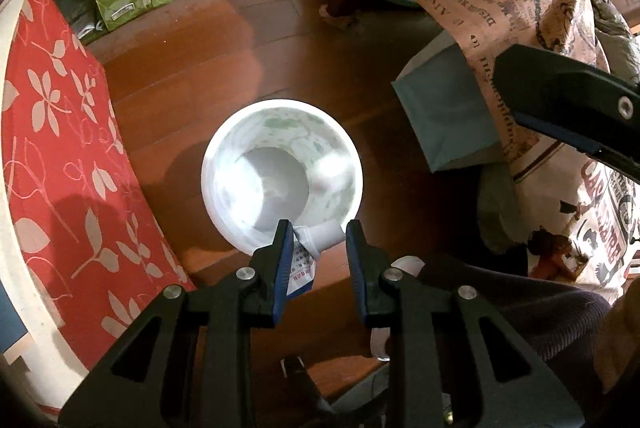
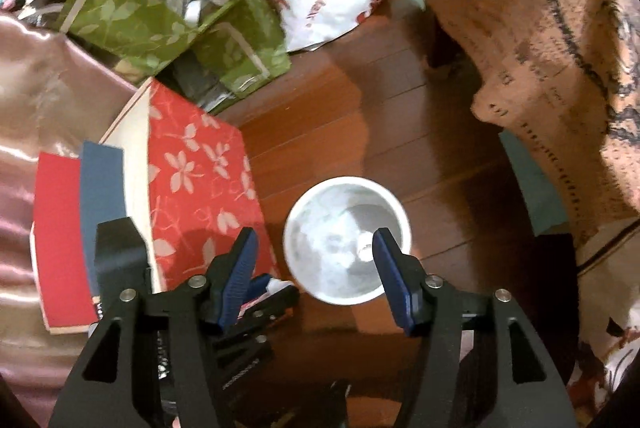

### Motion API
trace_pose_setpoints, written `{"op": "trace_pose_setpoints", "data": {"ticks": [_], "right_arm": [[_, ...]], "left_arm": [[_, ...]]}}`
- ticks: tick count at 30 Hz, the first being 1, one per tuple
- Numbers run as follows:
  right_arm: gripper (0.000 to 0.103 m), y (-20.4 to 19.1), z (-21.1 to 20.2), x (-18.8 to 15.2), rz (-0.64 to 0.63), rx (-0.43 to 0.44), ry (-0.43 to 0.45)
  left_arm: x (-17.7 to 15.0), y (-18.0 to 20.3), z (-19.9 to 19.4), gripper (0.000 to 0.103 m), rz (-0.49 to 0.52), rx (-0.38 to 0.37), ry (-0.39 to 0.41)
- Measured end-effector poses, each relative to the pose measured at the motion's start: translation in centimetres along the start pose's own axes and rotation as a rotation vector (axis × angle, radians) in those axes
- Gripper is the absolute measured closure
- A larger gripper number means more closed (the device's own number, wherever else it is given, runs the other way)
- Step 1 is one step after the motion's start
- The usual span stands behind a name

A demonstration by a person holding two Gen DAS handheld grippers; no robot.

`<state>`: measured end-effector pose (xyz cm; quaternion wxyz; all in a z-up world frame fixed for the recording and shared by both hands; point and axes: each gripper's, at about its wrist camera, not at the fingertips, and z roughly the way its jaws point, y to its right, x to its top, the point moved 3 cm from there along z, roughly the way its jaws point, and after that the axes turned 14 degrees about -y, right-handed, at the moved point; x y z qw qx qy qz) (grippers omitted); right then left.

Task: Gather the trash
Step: 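Open both grippers to drop the tape and tube into the bin, then move both tools back toward the items on the bed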

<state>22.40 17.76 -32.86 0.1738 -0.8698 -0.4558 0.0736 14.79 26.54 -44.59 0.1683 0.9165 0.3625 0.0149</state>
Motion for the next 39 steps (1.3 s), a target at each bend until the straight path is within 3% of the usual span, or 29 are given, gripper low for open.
{"op": "trace_pose_setpoints", "data": {"ticks": [5,10,17,28,39], "right_arm": [[0.047,0.7,-0.2,0.0,0.022,-0.073,0.021],[0.047,0.7,-0.4,0.0,0.012,-0.101,0.038],[0.047,0.7,-1.3,-0.3,0.014,-0.123,0.064],[0.047,-0.7,-6.5,-2.8,-0.019,-0.139,0.169],[0.047,-1.0,-16.2,-7.8,0.029,-0.195,0.376]], "left_arm": [[0.5,0.6,-0.3,0.077,0.008,0.002,0.019],[0.7,1.5,-0.6,0.061,0.029,0.051,0.031],[0.6,0.9,-2.0,0.06,0.025,0.074,0.048],[0.1,2.4,-10.5,0.06,0.081,0.136,0.226],[-2.8,8.3,-19.4,0.06,0.19,0.131,0.423]]}}
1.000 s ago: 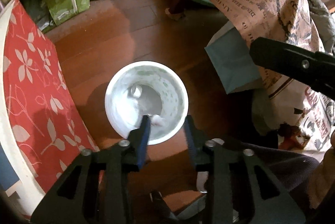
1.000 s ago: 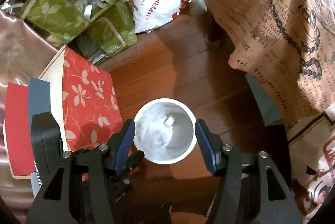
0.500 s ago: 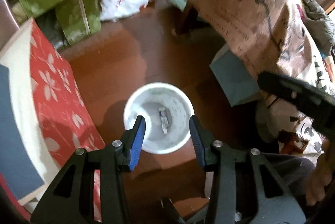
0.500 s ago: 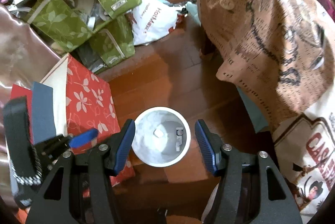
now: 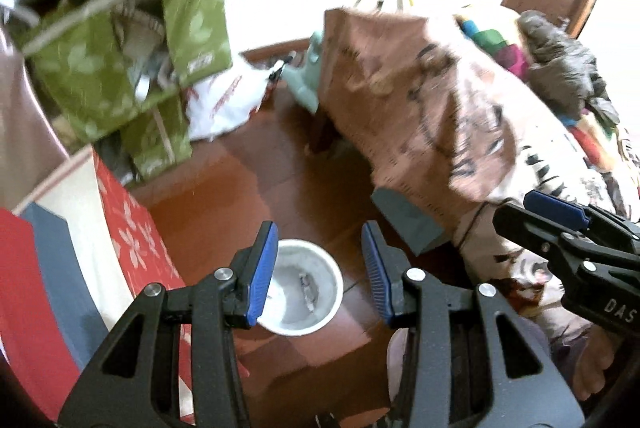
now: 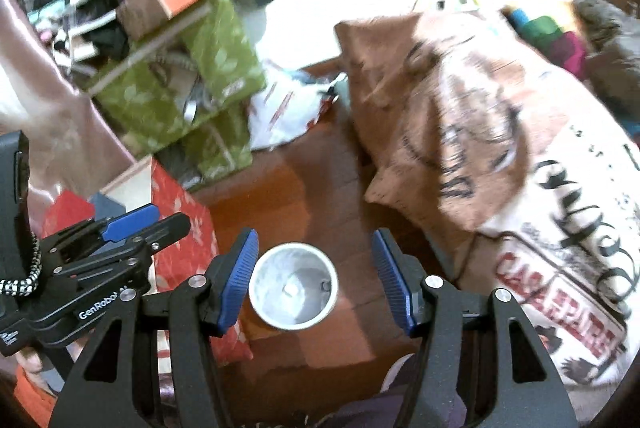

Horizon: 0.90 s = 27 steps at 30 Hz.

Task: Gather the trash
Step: 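Move both tools back toward the items on the bed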

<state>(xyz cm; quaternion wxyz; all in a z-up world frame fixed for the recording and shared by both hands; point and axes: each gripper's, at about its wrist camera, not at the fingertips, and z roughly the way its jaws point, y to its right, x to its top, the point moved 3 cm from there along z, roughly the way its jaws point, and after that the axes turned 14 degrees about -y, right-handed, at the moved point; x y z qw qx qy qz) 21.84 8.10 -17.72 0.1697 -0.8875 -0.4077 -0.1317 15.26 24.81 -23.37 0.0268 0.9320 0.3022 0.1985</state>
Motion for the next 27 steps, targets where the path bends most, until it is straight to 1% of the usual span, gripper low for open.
{"op": "trace_pose_setpoints", "data": {"ticks": [5,13,18,22,24,27], "right_arm": [[0.047,1.9,-4.6,-1.1,0.045,-0.031,0.092],[0.047,5.0,-10.8,-3.1,0.099,-0.111,0.217],[0.047,7.8,-13.8,-4.2,0.141,-0.173,0.282],[0.047,11.2,-15.9,-5.1,0.188,-0.209,0.32],[0.047,13.1,-16.6,-5.4,0.215,-0.231,0.333],[0.047,15.8,-17.5,-5.9,0.255,-0.26,0.345]], "left_arm": [[0.3,3.8,-4.1,0.06,0.062,-0.03,0.083],[0.7,10.3,-8.6,0.06,0.174,-0.081,0.166],[1.1,15.5,-10.1,0.06,0.258,-0.108,0.189],[1.4,19.5,-10.8,0.06,0.323,-0.127,0.191],[1.7,21.6,-10.8,0.057,0.351,-0.136,0.189],[2.3,24.9,-10.3,0.055,0.391,-0.155,0.181]]}}
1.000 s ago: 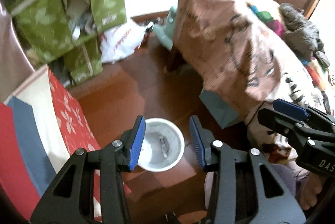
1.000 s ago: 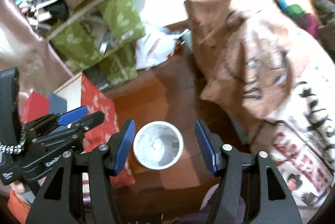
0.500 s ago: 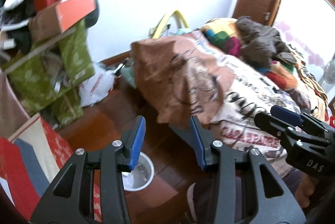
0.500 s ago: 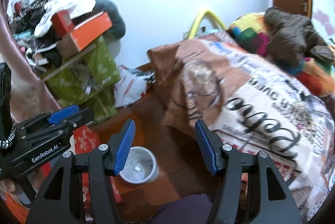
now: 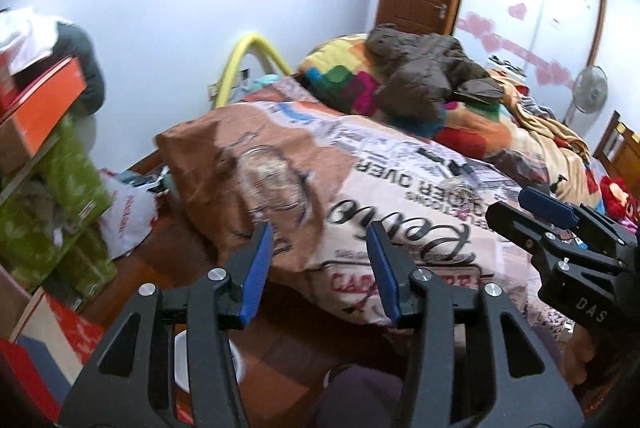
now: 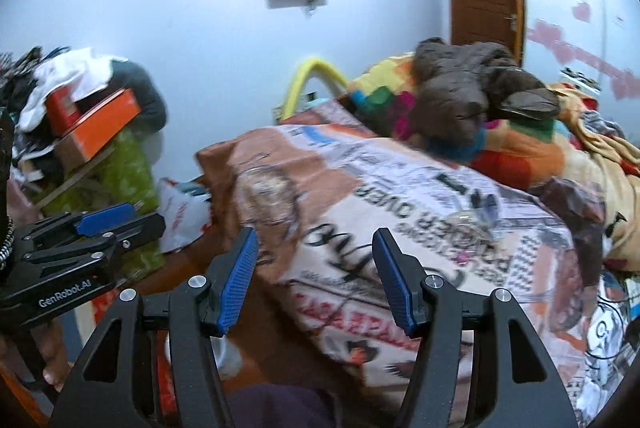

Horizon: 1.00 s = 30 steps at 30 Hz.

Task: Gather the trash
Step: 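Move both tools back toward the items on the bed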

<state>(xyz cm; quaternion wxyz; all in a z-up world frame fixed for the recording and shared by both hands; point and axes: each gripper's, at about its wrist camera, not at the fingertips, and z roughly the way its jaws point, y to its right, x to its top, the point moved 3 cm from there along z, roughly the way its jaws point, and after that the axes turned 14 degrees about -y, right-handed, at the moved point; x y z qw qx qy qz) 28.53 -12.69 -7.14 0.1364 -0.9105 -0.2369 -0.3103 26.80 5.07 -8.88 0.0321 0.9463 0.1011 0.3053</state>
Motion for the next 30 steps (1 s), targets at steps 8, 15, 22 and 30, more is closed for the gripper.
{"op": "trace_pose_setpoints", "data": {"ticks": [8,15,22,30], "right_arm": [[0.047,8.5,0.3,0.0,0.095,-0.127,0.001],[0.047,16.1,1.9,0.0,0.199,-0.185,-0.039],[0.047,21.5,5.0,0.2,0.249,-0.2,-0.095],[0.048,24.5,9.7,1.9,0.259,-0.18,-0.144]], "left_arm": [[4.2,6.8,4.5,0.055,0.089,-0.072,-0.037],[6.9,11.2,9.4,0.055,0.142,-0.128,-0.083],[8.1,14.8,16.1,0.055,0.18,-0.187,-0.189],[9.2,18.2,22.4,0.055,0.262,-0.183,-0.268]]}}
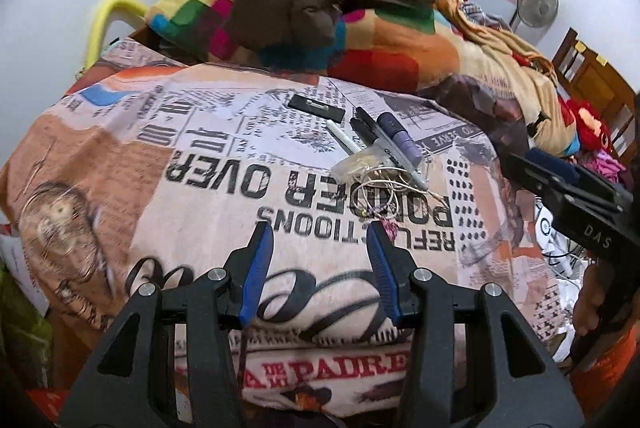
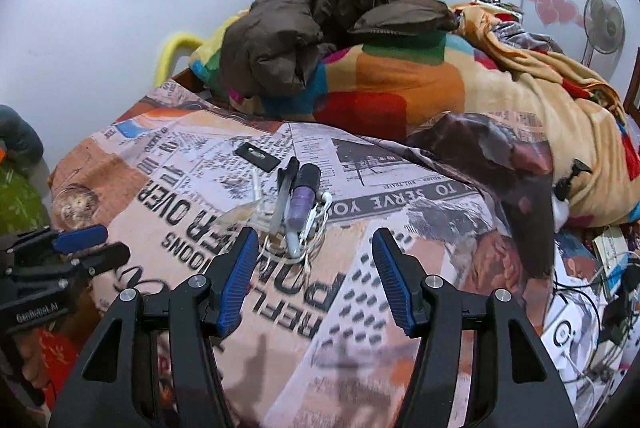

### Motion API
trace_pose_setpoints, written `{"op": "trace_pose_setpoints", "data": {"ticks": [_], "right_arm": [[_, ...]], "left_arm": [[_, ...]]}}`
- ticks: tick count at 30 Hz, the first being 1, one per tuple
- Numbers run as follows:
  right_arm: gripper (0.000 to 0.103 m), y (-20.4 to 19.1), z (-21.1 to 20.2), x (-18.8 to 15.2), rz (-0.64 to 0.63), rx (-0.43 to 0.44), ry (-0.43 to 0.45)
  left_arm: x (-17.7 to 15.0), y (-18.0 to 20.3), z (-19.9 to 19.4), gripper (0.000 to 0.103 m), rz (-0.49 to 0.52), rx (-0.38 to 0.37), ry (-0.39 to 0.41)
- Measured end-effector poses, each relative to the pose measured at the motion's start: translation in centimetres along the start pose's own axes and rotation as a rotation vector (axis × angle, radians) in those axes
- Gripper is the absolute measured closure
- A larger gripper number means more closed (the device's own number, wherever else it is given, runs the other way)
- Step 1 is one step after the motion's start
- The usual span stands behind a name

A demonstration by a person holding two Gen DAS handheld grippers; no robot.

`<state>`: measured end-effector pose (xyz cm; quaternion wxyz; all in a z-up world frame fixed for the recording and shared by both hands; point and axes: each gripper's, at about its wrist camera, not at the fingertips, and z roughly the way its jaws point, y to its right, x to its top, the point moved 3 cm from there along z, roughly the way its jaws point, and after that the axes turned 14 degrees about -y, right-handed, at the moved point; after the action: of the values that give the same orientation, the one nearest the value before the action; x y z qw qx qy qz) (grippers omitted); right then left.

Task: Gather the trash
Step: 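Move both tools back toward the items on the bed, then grasp the purple-and-black marker with the right gripper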

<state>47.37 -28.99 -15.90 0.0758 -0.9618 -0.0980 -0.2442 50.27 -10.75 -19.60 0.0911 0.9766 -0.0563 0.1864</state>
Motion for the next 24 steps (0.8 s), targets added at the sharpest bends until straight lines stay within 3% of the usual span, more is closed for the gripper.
{"op": "trace_pose_setpoints", "data": {"ticks": [8,12,19,24], "right_arm": [[0.056,0.4,4.7,3.4,0.021,0.05,-0.05],[0.07,0.5,7.6,4.7,0.03,0.094,-0.128],[0.071,0.9,10.6,4.9,0.023,0.126,-0.214],[0.071,0.8,11.9,5.0,-0.014,0.1,-0.233]], "left_arm": [[3.7,0.2,3.8,0.055,-0.012,-0.057,-0.013],[5.0,0.8,6.0,0.055,0.013,-0.089,-0.042],[6.3,1.8,8.8,0.055,0.039,-0.117,-0.057],[6.8,2.6,10.0,0.055,0.067,-0.111,-0.075]]}}
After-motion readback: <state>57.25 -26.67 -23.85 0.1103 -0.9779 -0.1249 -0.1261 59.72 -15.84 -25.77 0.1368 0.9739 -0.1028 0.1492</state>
